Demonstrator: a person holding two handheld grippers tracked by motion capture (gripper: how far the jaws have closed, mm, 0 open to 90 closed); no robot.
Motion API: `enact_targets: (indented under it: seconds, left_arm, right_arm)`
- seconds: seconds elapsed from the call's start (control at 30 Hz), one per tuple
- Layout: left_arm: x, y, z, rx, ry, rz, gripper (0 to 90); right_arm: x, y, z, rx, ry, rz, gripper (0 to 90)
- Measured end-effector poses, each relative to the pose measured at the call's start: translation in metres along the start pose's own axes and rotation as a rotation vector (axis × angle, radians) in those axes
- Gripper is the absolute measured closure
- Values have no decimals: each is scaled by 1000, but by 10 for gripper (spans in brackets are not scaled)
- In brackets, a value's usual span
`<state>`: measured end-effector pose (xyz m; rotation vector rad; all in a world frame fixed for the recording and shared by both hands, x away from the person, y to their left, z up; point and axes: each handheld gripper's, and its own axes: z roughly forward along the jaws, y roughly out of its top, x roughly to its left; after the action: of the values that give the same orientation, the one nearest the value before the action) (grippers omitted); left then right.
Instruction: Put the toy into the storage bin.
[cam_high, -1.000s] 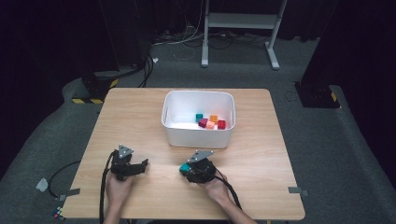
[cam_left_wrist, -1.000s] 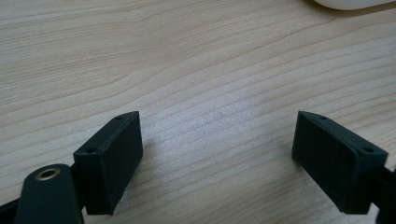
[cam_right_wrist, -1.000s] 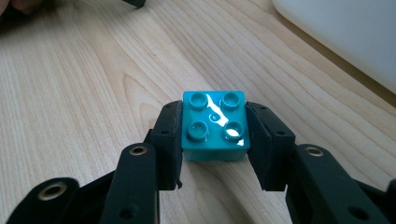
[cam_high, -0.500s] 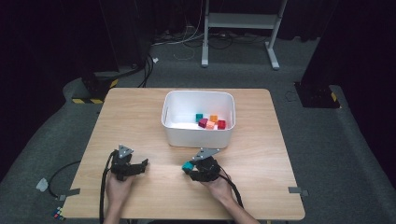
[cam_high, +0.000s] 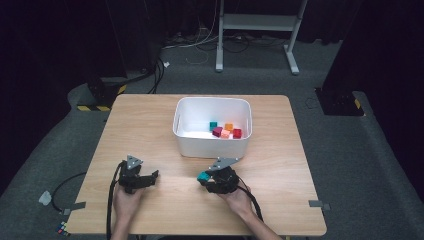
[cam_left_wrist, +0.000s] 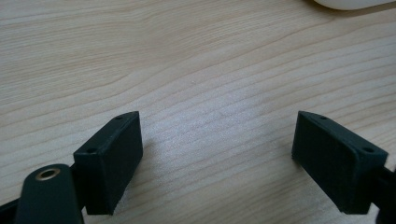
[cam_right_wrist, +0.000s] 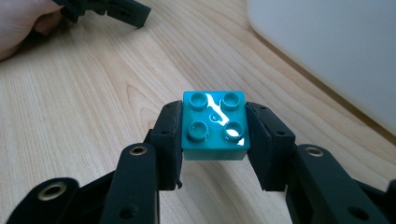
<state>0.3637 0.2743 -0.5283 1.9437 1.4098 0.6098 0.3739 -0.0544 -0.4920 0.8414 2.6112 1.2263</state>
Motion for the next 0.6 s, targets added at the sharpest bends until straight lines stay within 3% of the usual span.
enact_targets:
  seconds: [0.6]
  left_arm:
    - [0, 0, 0, 1, 0, 1, 164]
  right_arm:
    - [-7, 10, -24, -48, -15, 5, 588]
